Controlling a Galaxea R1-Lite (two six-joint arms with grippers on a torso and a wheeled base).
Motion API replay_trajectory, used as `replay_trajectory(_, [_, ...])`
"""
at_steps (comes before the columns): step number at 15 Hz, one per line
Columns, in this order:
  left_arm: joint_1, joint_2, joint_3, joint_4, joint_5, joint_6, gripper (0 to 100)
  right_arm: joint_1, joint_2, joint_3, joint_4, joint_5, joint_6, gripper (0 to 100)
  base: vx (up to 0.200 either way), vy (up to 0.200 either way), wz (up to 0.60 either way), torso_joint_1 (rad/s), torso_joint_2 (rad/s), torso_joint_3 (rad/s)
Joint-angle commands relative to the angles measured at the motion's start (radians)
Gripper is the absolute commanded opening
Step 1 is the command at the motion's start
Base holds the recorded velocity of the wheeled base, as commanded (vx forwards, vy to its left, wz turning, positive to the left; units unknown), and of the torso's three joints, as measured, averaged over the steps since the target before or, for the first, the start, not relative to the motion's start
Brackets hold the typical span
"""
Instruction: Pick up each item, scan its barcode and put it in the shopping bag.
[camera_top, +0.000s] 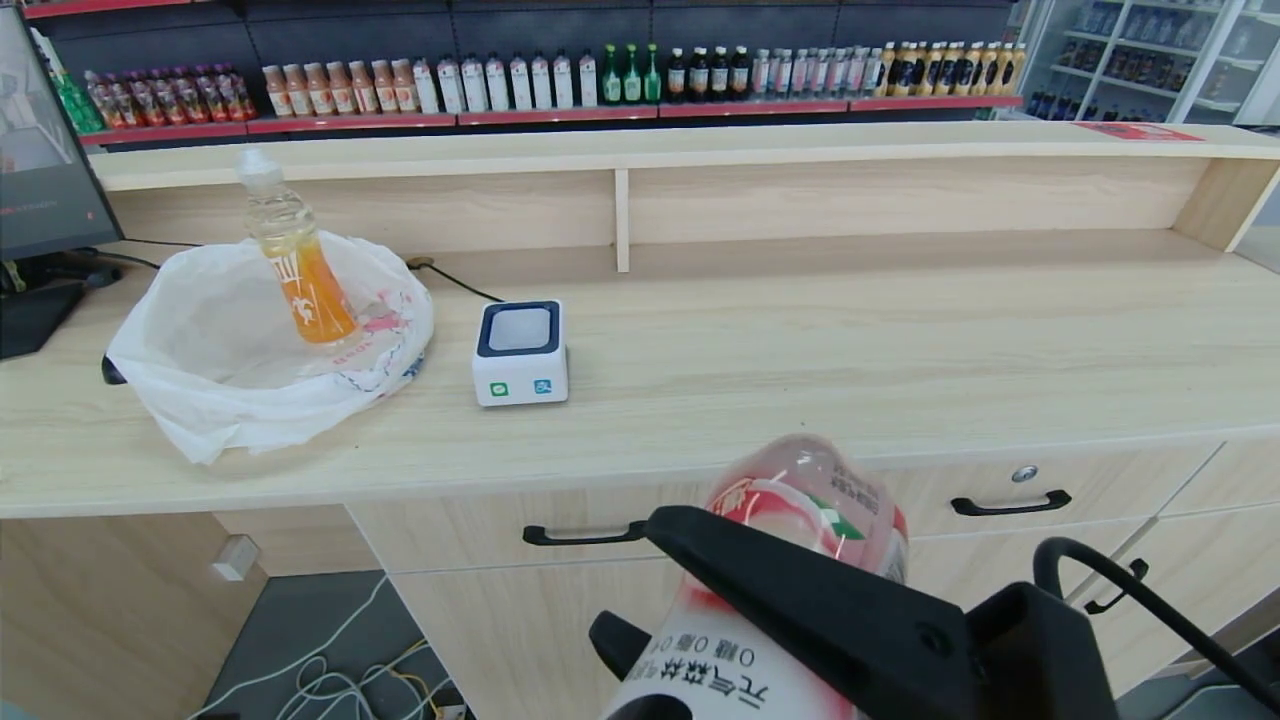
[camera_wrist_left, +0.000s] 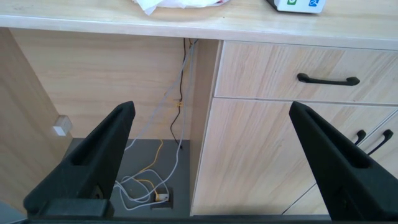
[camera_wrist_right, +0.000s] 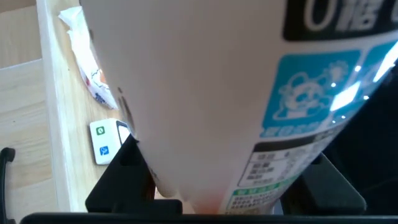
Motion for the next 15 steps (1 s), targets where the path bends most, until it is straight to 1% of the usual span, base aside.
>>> replay_trajectory(1, [0.000,0.000,0.000,0.000,0.001,0.000,100,0.000,-0.006,-0.003,-0.002,0.000,-0.011,0,0.000,0.000,0.00,0.000,0.00,0.000])
replay_trajectory(3, [0.000,0.000,0.000,0.000,0.001,0.000,100,-0.011,-0.008,-0.010,-0.002,-0.009,-0.059,0,0.000,0.000,0.00,0.000,0.00,0.000])
replay_trajectory(4, [0.000,0.000,0.000,0.000,0.000,0.000,100,-0.031,-0.008,-0.028,-0.002,-0.003,-0.122,0,0.000,0.000,0.00,0.000,0.00,0.000])
replay_trajectory(6, [0.000,0.000,0.000,0.000,0.001,0.000,100,-0.031,0.000,-0.023,-0.002,-0.003,-0.065,0,0.000,0.000,0.00,0.000,0.00,0.000])
replay_trajectory(10, [0.000,0.000,0.000,0.000,0.001,0.000,100,-0.066,0.005,-0.033,-0.002,0.021,-0.067,0,0.000,0.000,0.00,0.000,0.00,0.000])
replay_trajectory(15, [0.000,0.000,0.000,0.000,0.001,0.000,100,-0.067,0.008,-0.030,-0.002,0.023,-0.061,0,0.000,0.000,0.00,0.000,0.00,0.000])
